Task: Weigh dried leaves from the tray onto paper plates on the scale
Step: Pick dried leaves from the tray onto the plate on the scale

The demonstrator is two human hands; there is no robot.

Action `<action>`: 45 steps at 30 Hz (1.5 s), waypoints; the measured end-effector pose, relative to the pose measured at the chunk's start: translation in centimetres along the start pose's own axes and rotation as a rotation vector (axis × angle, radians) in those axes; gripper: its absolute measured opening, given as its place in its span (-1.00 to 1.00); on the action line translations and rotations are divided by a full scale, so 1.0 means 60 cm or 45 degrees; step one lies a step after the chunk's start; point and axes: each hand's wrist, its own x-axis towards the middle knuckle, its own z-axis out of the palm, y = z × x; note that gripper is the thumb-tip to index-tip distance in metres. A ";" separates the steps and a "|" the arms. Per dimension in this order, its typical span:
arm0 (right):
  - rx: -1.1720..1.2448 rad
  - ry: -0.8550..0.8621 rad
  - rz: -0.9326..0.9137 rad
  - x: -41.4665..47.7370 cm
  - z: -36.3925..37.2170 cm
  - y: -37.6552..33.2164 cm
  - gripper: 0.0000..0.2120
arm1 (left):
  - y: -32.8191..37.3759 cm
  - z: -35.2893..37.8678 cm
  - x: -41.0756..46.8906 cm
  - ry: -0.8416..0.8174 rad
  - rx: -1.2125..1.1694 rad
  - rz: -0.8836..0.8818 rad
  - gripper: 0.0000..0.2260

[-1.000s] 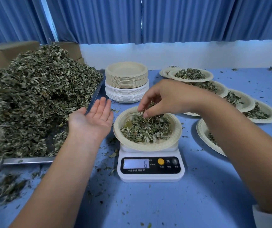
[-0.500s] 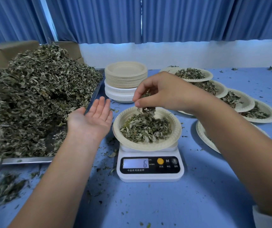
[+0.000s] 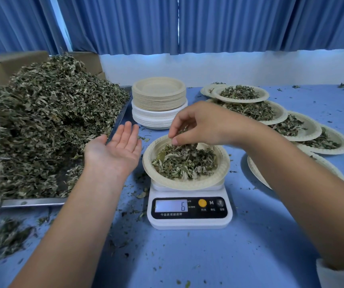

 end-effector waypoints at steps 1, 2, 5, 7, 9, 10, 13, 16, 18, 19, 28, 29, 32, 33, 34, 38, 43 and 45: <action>0.004 0.021 -0.001 0.000 -0.004 0.000 -0.93 | 0.000 0.000 0.000 0.001 -0.001 -0.001 -0.59; 0.002 0.037 -0.004 -0.002 -0.008 -0.001 -0.93 | 0.000 0.001 0.000 0.003 0.000 -0.002 -0.59; 0.024 0.070 -0.020 -0.005 -0.017 -0.003 -0.94 | -0.001 0.001 -0.001 0.006 0.002 -0.001 -0.59; 0.031 0.082 -0.015 -0.006 -0.021 -0.001 -0.94 | 0.000 0.001 -0.001 0.009 -0.001 0.000 -0.59; 0.020 0.095 -0.010 -0.007 -0.025 0.000 -0.94 | 0.000 0.002 -0.002 0.008 0.000 0.001 -0.59; 0.024 0.099 -0.015 -0.007 -0.026 0.000 -0.94 | -0.001 0.002 -0.002 0.009 0.001 0.001 -0.59; 0.044 0.097 -0.047 -0.008 -0.029 0.001 -0.92 | -0.001 0.003 -0.002 0.008 0.011 -0.001 -0.59; 0.036 0.083 -0.070 -0.008 -0.032 0.000 -0.91 | -0.001 0.003 -0.003 0.006 0.010 -0.004 -0.59; 0.049 0.083 -0.078 -0.009 -0.035 0.000 -0.89 | 0.000 0.002 -0.003 0.005 0.009 -0.004 -0.59; 0.053 0.088 -0.075 -0.009 -0.036 0.001 -0.87 | 0.000 0.002 -0.002 0.004 0.008 -0.005 -0.59; -0.109 0.006 0.098 -0.003 -0.021 0.008 -0.75 | 0.000 0.000 0.001 0.003 0.005 -0.005 -0.59; -0.125 0.004 0.097 -0.003 -0.020 0.009 -0.76 | 0.000 0.000 0.001 0.003 0.004 -0.005 -0.59; -0.159 -0.001 0.084 -0.001 -0.020 0.012 -0.87 | 0.000 0.001 0.001 0.002 0.005 -0.009 -0.59; -0.176 -0.006 0.078 0.000 -0.020 0.013 -0.91 | 0.000 0.001 0.000 0.002 0.006 -0.010 -0.59; -0.199 -0.017 0.073 0.000 -0.021 0.015 -0.93 | 0.000 0.001 0.000 0.003 0.006 -0.010 -0.59; -0.306 -0.094 0.089 -0.002 -0.023 0.013 -0.95 | 0.000 0.002 -0.001 0.002 0.005 -0.010 -0.60; -0.443 -0.187 0.154 -0.007 -0.022 0.008 -0.89 | -0.001 0.002 -0.002 0.005 0.016 -0.009 -0.60; -0.465 -0.191 0.161 -0.005 -0.017 0.009 -0.88 | -0.001 0.002 -0.002 0.009 0.017 -0.010 -0.60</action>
